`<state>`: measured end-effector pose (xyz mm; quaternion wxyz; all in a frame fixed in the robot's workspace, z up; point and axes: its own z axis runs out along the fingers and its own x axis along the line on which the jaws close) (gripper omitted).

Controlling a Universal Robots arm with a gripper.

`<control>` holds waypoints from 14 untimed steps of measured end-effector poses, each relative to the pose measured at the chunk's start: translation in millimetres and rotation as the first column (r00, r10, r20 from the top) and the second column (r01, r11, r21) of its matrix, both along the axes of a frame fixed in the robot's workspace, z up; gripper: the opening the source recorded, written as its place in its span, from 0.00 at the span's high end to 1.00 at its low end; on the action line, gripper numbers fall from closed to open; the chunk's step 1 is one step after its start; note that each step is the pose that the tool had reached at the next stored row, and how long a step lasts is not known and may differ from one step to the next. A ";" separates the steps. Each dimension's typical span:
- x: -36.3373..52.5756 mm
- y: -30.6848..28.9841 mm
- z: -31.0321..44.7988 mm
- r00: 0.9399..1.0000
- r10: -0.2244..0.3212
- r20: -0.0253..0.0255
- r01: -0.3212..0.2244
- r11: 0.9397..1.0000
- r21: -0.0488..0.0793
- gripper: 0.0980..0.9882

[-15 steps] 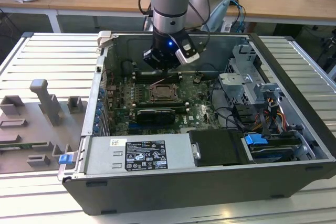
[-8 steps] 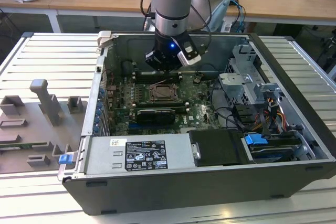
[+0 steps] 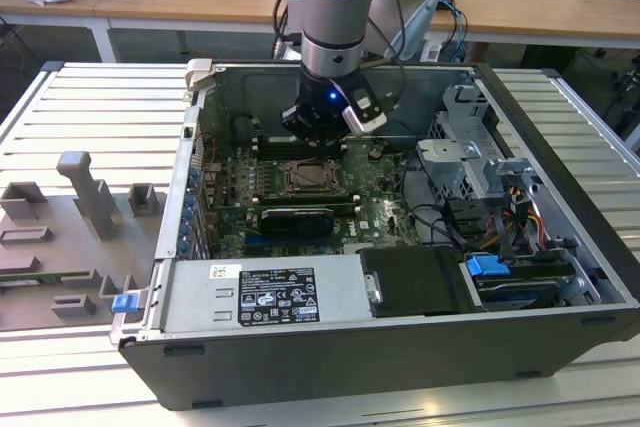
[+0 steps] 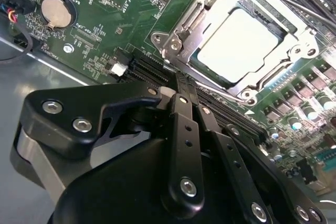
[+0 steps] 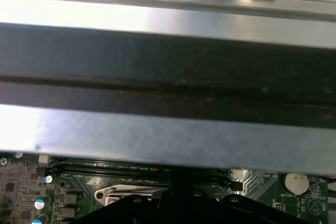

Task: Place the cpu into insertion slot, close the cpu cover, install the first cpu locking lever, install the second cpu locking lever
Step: 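Install the first cpu locking lever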

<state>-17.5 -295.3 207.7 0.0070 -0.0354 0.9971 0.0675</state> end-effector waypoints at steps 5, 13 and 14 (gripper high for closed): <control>0.5 0.0 -3.7 1.000 0.000 0.000 0.000 1.000 0.000 0.99; 0.5 0.1 -4.0 1.000 0.000 0.000 0.000 1.000 -0.003 0.99; 0.6 0.1 -4.0 1.000 0.000 0.000 0.000 1.000 -0.004 0.99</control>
